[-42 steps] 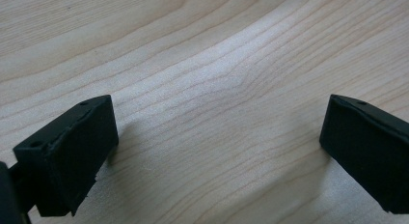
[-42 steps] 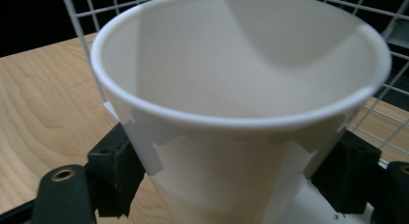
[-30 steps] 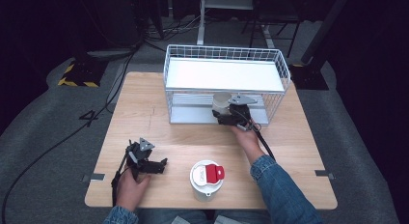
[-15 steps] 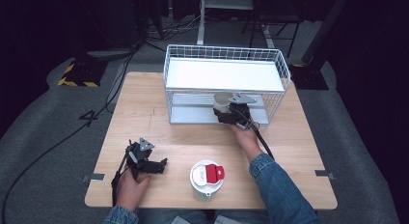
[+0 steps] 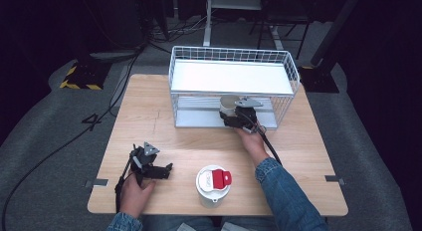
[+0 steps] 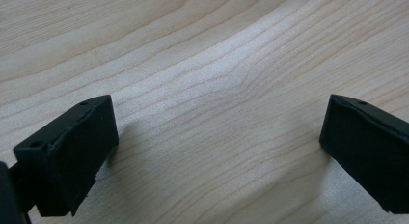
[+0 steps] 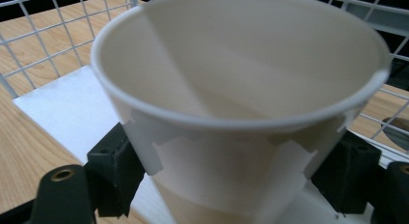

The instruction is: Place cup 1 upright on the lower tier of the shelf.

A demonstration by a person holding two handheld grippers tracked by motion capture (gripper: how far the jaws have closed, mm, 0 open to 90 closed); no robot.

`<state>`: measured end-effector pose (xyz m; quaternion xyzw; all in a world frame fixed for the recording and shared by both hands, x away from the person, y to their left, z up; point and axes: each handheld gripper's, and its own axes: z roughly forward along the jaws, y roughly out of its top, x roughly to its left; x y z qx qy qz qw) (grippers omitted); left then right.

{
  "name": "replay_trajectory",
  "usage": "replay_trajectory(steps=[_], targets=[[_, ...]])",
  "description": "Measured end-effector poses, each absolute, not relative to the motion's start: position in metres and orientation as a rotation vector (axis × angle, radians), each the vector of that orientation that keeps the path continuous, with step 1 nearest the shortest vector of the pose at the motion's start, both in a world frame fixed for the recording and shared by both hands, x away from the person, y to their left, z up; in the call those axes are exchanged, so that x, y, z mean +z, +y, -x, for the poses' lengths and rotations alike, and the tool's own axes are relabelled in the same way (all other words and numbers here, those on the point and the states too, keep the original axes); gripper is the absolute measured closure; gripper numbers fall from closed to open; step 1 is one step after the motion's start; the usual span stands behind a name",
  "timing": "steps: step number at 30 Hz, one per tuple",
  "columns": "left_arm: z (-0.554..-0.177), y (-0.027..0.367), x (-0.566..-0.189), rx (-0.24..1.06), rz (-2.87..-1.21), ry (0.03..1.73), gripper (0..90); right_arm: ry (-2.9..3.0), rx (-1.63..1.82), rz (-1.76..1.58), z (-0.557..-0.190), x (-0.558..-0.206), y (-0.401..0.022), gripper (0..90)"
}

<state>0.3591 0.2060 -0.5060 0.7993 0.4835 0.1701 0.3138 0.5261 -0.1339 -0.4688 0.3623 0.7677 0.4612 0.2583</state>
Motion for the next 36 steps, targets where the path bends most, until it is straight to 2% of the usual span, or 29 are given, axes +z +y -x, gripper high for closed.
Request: replay_trajectory(steps=[25, 27, 33, 35, 36], targets=[[-0.359, 0.2059, -0.506, 0.448, -2.107, 1.275, 0.4, 2.123, 1.257, -1.012, -0.536, -0.476, -0.1362, 21.0], [-0.359, 0.206, -0.506, 0.449, -2.108, 1.275, 0.4, 2.124, 1.243, -1.006, -0.5361, -0.4767, -0.1359, 16.0], [-0.359, 0.2059, -0.506, 0.448, -2.107, 1.275, 0.4, 2.12, 1.258, -1.022, -0.5349, -0.4742, -0.1367, 14.7], [-0.3591, 0.206, -0.506, 0.448, -2.107, 1.275, 0.4, 2.121, 1.254, -1.032, -0.5339, -0.4736, -0.1375, 11.7], [-0.3591, 0.206, -0.506, 0.448, -2.108, 1.275, 0.4, 2.124, 1.236, -1.041, -0.5325, -0.4728, -0.1394, 6.5]])
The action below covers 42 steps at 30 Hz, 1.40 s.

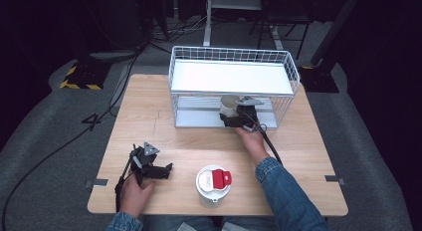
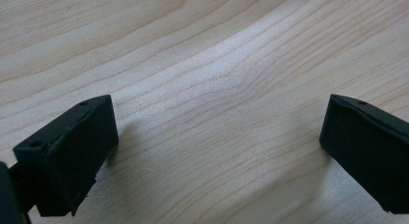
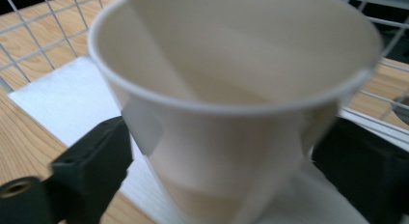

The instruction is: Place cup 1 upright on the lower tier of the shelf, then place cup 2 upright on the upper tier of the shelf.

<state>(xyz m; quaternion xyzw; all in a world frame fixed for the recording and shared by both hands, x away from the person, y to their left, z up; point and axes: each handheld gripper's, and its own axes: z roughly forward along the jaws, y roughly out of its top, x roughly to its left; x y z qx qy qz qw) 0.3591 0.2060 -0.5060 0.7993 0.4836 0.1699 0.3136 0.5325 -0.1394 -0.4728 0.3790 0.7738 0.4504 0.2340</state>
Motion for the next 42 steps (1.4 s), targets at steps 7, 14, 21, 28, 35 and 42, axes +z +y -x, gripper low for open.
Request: replay_trajectory(steps=[7, 14, 21, 28, 35, 42], targets=[[-0.365, 0.216, -0.506, 0.428, -2.13, 1.226, 0.6, 2.174, 1.188, -1.064, -0.518, -0.47, -0.152, 6.5], [-0.369, 0.22, -0.506, 0.443, -2.114, 1.255, 0.8, 2.198, 1.146, -1.053, -0.492, -0.473, -0.174, 7.2], [-0.369, 0.22, -0.506, 0.443, -2.115, 1.254, 0.8, 2.234, 1.159, -1.084, -0.464, -0.483, -0.194, 8.5], [-0.37, 0.22, -0.506, 0.443, -2.115, 1.256, 0.7, 2.272, 1.152, -1.105, -0.441, -0.489, -0.208, 9.7], [-0.37, 0.22, -0.506, 0.443, -2.115, 1.256, 0.8, 2.276, 1.192, -1.044, -0.421, -0.481, -0.212, 10.0], [-0.37, 0.22, -0.506, 0.444, -2.117, 1.255, 0.7, 2.288, 1.201, -0.977, -0.398, -0.475, -0.214, 10.0]])
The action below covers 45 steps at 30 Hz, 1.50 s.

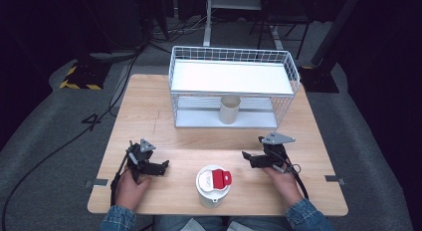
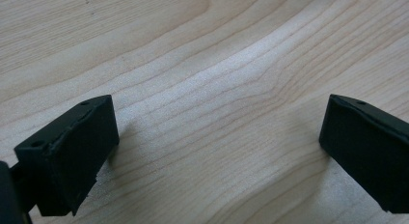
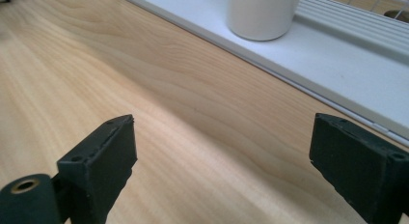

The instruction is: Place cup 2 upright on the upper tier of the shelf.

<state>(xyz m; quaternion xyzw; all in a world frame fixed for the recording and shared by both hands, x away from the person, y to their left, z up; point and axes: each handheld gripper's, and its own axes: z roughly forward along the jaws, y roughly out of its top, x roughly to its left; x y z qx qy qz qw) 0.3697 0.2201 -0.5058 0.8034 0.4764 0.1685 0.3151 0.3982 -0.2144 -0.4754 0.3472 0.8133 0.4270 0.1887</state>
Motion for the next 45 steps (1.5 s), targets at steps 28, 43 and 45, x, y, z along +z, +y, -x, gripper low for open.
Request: replay_trajectory(steps=[28, 43, 45], targets=[[-0.37, 0.22, -0.506, 0.442, -2.115, 1.257, 0.7, 2.383, 1.492, -0.788, -0.322, -0.468, -0.219, 10.2], [-0.369, 0.22, -0.506, 0.446, -2.115, 1.261, 0.7, 2.472, 1.621, -0.613, -0.287, -0.455, -0.191, 8.2], [-0.368, 0.22, -0.506, 0.449, -2.111, 1.269, 0.7, 2.485, 1.614, -0.588, -0.285, -0.458, -0.184, 8.1]])
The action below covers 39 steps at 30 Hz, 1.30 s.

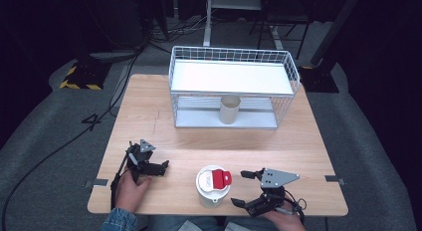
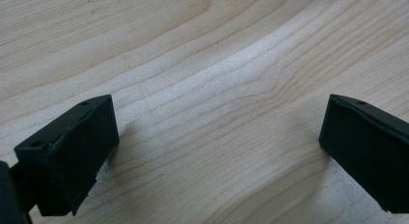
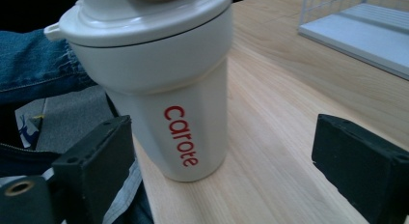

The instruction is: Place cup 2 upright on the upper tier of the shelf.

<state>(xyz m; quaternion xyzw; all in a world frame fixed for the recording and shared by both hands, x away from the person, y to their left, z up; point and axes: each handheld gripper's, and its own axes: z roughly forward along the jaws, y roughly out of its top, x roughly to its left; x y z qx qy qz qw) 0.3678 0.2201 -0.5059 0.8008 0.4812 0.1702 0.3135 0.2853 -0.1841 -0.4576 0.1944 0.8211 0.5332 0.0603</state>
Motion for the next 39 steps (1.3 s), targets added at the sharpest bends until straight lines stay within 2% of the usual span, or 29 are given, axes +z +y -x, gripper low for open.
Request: replay_trajectory(steps=[6, 10, 27, 39], targets=[[-0.367, 0.22, -0.506, 0.45, -2.106, 1.272, 0.7, 2.518, 1.636, -0.544, -0.285, -0.461, -0.171, 7.1], [-0.367, 0.22, -0.506, 0.45, -2.105, 1.276, 0.7, 2.538, 1.634, -0.505, -0.286, -0.465, -0.157, 1.0], [-0.366, 0.22, -0.506, 0.454, -2.102, 1.283, 0.7, 2.542, 1.665, -0.423, -0.295, -0.482, -0.121, 0.9], [-0.367, 0.22, -0.506, 0.456, -2.095, 1.297, 0.7, 2.492, 1.715, -0.414, -0.296, -0.487, -0.112, 1.1]])
